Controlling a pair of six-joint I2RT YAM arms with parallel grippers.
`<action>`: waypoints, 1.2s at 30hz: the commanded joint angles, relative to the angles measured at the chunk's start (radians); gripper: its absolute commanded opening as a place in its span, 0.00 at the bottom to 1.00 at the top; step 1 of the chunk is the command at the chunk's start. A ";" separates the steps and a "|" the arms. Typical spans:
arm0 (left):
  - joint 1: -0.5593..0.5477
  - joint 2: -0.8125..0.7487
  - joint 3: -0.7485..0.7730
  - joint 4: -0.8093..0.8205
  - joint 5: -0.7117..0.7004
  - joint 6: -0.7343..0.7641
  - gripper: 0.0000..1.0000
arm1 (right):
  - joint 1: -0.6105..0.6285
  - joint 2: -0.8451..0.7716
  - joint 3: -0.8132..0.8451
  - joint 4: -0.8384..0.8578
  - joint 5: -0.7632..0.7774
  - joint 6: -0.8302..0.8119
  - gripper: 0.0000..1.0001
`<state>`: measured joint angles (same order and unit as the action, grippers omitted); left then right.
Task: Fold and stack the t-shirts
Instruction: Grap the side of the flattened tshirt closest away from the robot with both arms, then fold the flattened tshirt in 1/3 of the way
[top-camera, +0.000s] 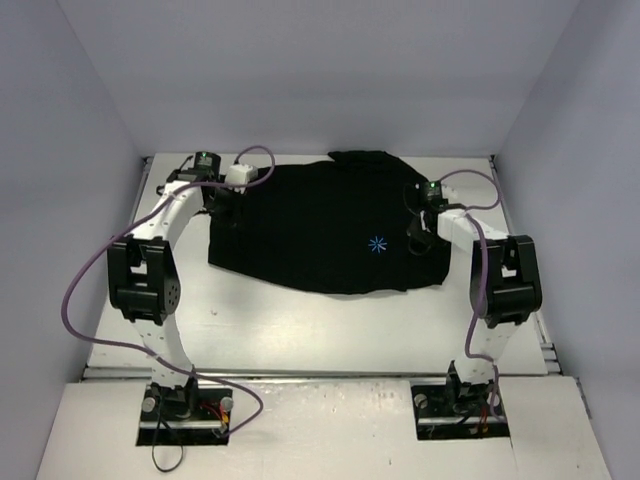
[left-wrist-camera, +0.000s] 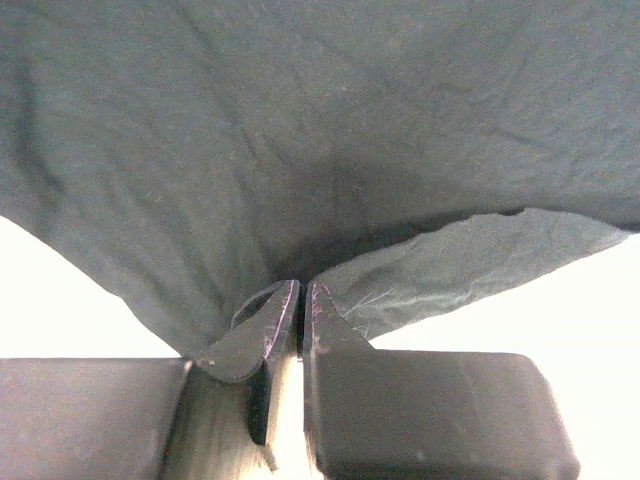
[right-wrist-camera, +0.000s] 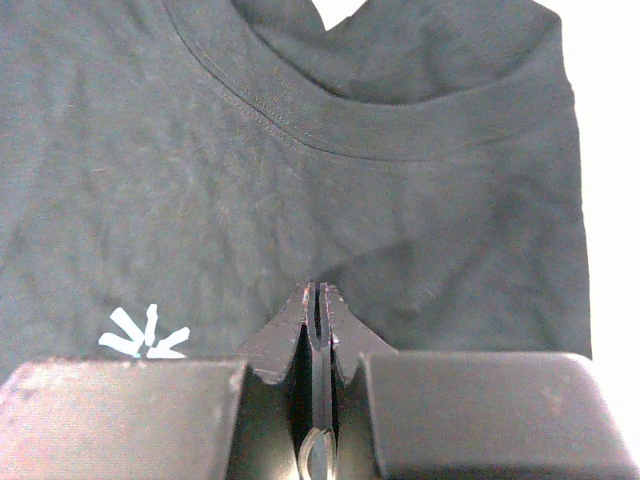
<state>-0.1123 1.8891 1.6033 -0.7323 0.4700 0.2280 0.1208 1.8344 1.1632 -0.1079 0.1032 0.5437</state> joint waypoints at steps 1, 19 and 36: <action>-0.006 -0.161 -0.012 0.014 -0.049 -0.048 0.00 | -0.034 -0.215 -0.011 -0.017 0.079 -0.032 0.00; -0.004 -0.713 -0.547 0.180 -0.184 -0.276 0.00 | -0.073 -0.753 -0.190 -0.260 0.096 -0.039 0.00; -0.007 -1.081 -0.845 0.194 -0.251 -0.515 0.00 | -0.072 -0.947 -0.222 -0.401 0.061 -0.031 0.00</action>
<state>-0.1160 0.8160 0.7486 -0.5913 0.2575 -0.2013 0.0521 0.8881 0.9234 -0.5024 0.1638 0.5133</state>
